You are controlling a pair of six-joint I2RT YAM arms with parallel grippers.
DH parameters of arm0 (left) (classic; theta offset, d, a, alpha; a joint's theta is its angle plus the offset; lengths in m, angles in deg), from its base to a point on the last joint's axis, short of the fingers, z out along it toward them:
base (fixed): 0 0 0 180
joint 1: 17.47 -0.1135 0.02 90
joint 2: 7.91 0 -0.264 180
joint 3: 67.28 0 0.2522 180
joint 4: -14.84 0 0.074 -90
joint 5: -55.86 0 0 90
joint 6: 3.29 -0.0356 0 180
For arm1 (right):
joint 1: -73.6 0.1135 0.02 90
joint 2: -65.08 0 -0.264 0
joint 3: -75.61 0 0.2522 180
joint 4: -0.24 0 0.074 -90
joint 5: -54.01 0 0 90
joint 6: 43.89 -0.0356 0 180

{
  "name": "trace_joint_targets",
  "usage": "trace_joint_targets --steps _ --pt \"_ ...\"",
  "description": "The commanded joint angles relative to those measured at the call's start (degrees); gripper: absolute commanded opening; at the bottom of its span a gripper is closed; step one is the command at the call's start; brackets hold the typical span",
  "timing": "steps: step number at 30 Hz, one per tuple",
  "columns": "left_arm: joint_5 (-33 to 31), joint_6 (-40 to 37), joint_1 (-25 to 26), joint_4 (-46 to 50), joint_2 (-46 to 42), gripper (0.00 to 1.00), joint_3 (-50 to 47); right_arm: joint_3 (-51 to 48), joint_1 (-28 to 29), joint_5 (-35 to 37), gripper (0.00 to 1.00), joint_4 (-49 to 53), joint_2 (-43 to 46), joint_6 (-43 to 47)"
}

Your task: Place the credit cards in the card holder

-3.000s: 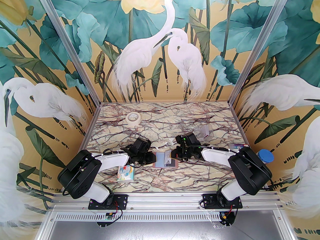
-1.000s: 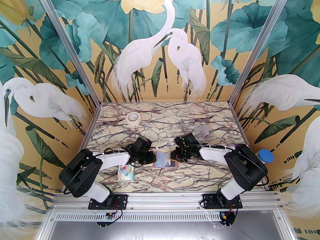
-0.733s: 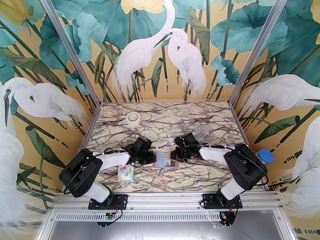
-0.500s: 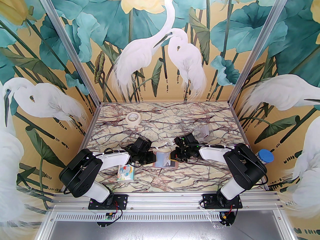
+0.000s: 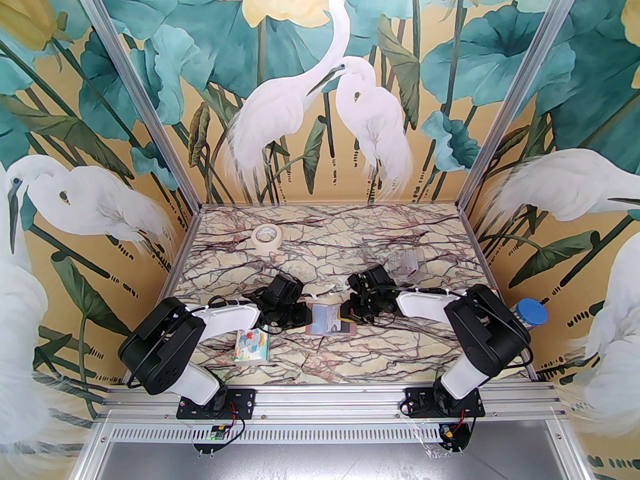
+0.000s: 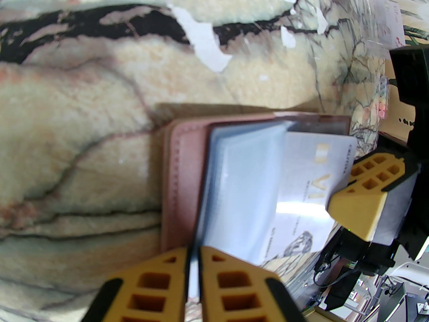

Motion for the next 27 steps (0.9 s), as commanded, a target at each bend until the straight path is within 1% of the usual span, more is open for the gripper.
trace_joint_targets --steps 1,14,27 --pt "-0.8 -0.8 0.5 1.5 2.2 0.13 0.2 1.0 0.5 2.0 0.0 2.1 -0.9 0.9" --pt "-1.0 -1.1 0.5 2.4 2.0 0.13 1.0 1.9 0.6 4.1 0.0 4.5 -0.5 2.3" --pt "-0.9 -0.9 0.5 1.6 2.4 0.13 0.5 3.6 1.9 6.3 0.0 6.8 -1.2 3.2"
